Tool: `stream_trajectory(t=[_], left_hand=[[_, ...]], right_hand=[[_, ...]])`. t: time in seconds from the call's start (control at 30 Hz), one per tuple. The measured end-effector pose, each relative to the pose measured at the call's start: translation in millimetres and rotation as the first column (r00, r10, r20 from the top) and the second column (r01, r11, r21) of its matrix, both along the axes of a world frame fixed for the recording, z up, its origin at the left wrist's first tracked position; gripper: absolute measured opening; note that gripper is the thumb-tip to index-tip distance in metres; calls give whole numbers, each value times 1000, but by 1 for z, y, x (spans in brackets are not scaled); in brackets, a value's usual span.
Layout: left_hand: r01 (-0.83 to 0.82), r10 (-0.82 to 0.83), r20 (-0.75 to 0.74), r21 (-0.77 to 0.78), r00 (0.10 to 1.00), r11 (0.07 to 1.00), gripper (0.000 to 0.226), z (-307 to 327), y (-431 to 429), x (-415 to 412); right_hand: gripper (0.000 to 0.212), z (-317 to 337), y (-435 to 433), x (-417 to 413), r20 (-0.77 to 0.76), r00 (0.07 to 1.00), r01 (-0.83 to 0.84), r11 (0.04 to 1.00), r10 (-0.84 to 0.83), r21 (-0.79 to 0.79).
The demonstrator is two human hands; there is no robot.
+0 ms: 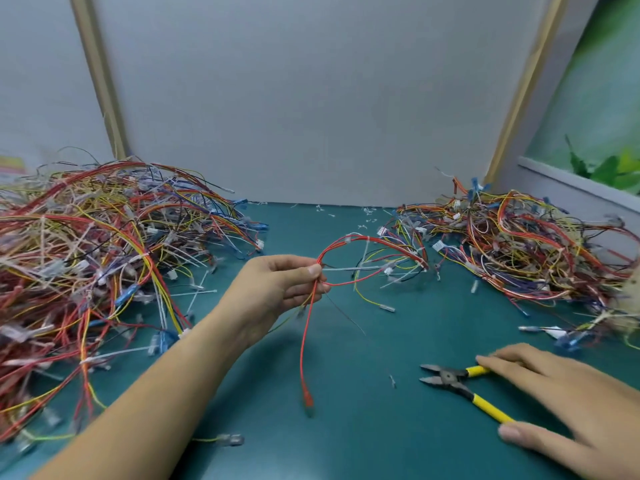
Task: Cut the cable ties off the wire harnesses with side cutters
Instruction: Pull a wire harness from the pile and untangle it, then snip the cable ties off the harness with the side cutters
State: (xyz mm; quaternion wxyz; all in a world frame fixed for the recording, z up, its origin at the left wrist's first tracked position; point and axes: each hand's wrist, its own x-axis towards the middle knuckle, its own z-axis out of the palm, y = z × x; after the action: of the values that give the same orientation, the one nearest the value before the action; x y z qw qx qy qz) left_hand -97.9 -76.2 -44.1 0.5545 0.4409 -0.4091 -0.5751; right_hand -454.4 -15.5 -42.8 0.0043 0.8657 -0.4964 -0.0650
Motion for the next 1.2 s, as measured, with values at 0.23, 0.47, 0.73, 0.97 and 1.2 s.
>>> stream_trajectory(t=[0.23,0.47,0.73,0.97,1.2], left_hand=[[29,-27,-48,45,998,999,11,4,2,-2],[-70,71,43,-37,997,997,12,-2,0,-6],[-178,190,95,-118,977,977,11,-2,0,-8],[-172,179,51,-124,982,977,10,0,3,-13],[-181,189,47,-147,981,972,13,3,7,-16]], right_hand=[[27,-9,4,15,435,898,47,968,68,-248],[60,33,-16,95,901,66,-274,861,-428,429],[51,-3,-37,141,823,145,-230,790,-550,569],[41,-15,-41,139,843,216,-231,812,-493,535],[44,-17,-42,136,855,230,-242,824,-464,512]])
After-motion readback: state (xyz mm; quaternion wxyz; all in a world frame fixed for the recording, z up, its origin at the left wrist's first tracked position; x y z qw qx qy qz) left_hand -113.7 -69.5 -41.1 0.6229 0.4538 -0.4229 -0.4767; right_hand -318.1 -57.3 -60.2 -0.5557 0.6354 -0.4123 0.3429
